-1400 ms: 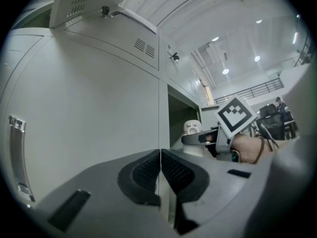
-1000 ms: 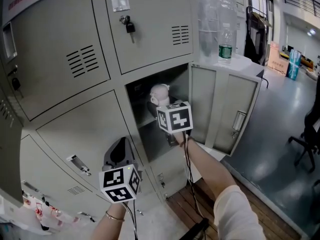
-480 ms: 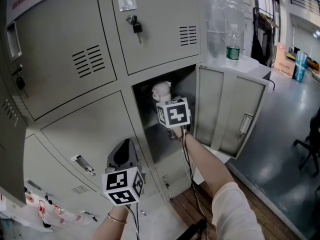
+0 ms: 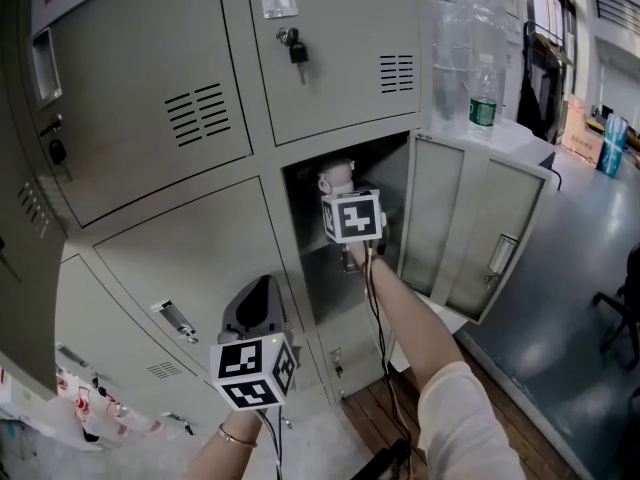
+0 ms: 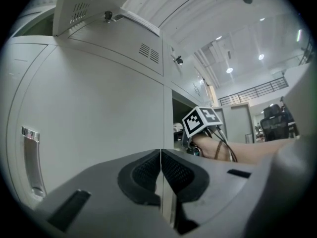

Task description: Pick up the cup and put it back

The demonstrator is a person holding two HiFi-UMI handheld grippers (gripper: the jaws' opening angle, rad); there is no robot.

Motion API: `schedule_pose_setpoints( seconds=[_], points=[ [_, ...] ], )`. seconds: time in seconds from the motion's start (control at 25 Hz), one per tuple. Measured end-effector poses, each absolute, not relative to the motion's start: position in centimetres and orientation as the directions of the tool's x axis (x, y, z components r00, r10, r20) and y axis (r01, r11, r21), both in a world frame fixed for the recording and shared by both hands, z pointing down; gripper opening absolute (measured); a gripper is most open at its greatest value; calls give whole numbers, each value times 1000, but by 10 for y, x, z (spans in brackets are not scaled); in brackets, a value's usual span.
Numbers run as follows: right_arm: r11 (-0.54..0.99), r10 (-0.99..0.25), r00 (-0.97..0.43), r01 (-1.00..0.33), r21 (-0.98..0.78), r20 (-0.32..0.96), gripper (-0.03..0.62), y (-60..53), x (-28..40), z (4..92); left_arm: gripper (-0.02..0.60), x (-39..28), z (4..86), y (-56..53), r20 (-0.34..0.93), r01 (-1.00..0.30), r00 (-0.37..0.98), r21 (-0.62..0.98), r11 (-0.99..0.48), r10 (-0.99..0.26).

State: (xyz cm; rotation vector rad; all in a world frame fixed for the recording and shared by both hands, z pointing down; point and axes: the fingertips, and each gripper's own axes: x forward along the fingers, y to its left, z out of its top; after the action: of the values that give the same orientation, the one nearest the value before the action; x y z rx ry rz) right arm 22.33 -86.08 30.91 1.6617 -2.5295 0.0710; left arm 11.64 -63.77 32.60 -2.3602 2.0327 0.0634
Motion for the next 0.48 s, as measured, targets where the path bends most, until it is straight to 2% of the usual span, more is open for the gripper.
schedule_pose_setpoints(
  seconds=[0.48],
  points=[
    [403, -909, -397, -915, 22, 127, 354, -858, 224, 312, 10, 117, 339, -633, -13, -990, 136, 26, -136, -991]
  ],
)
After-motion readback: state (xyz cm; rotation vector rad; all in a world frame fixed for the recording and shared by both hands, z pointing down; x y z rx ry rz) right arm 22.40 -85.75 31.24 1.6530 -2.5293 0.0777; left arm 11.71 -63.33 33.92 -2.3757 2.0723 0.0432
